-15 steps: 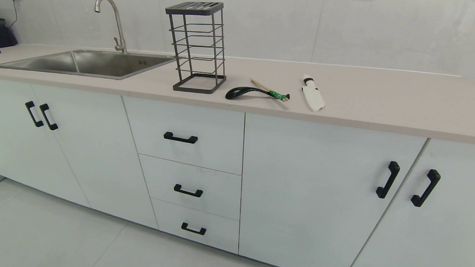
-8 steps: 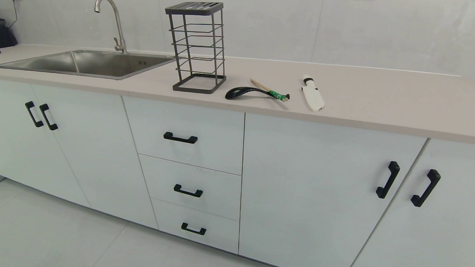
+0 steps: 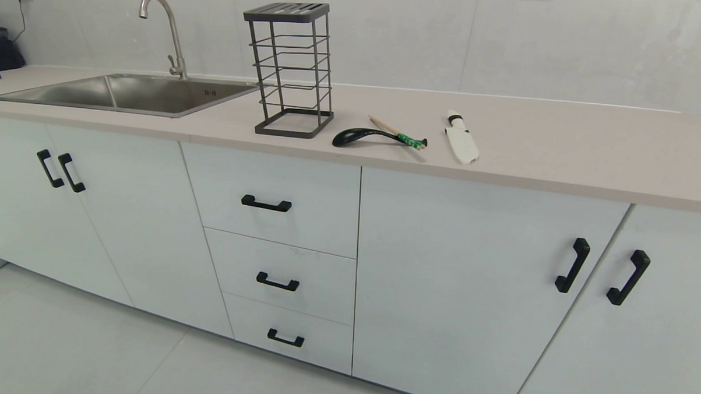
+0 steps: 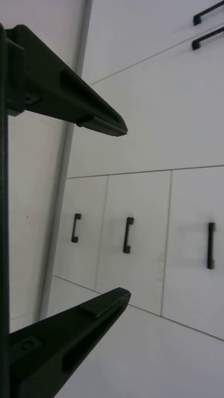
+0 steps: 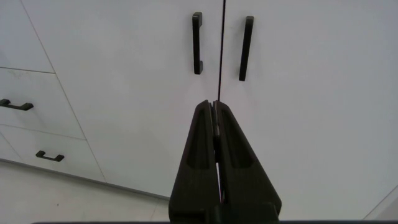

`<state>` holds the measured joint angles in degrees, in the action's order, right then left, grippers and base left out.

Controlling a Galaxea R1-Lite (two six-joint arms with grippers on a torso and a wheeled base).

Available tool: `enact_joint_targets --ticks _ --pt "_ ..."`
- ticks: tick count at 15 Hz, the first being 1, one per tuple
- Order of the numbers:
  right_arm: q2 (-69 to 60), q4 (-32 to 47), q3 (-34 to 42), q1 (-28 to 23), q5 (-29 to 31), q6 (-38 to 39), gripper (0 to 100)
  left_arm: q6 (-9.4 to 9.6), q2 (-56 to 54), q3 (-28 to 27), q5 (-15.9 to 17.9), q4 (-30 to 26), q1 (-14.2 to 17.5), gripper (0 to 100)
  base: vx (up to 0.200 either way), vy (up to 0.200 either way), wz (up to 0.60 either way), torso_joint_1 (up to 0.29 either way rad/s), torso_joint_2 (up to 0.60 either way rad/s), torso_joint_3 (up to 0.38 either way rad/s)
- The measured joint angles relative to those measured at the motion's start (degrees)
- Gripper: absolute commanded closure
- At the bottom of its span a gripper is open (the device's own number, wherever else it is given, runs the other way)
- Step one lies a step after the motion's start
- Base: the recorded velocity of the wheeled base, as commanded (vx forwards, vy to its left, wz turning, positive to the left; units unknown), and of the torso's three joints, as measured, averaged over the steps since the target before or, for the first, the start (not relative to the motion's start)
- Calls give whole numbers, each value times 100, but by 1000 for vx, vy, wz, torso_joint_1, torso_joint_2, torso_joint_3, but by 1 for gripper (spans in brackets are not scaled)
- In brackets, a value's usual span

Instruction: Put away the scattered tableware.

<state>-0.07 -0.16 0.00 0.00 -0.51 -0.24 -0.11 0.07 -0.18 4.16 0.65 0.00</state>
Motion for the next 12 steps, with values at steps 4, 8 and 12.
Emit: enact_joint_targets --ticks 4,8,12 --pt "0 0 0 0 0 6 100 -78 563 -1652 378 805 35 0 0 0 0 0 0 0" --pt "0 2 0 0 0 9 100 -128 1755 -2812 1163 525 -107 0 0 0 0 0 0 0" --pt "0 0 0 0 -2 4 100 -67 3877 -2109 1481 1196 -770 0 0 0 0 0 0 0"
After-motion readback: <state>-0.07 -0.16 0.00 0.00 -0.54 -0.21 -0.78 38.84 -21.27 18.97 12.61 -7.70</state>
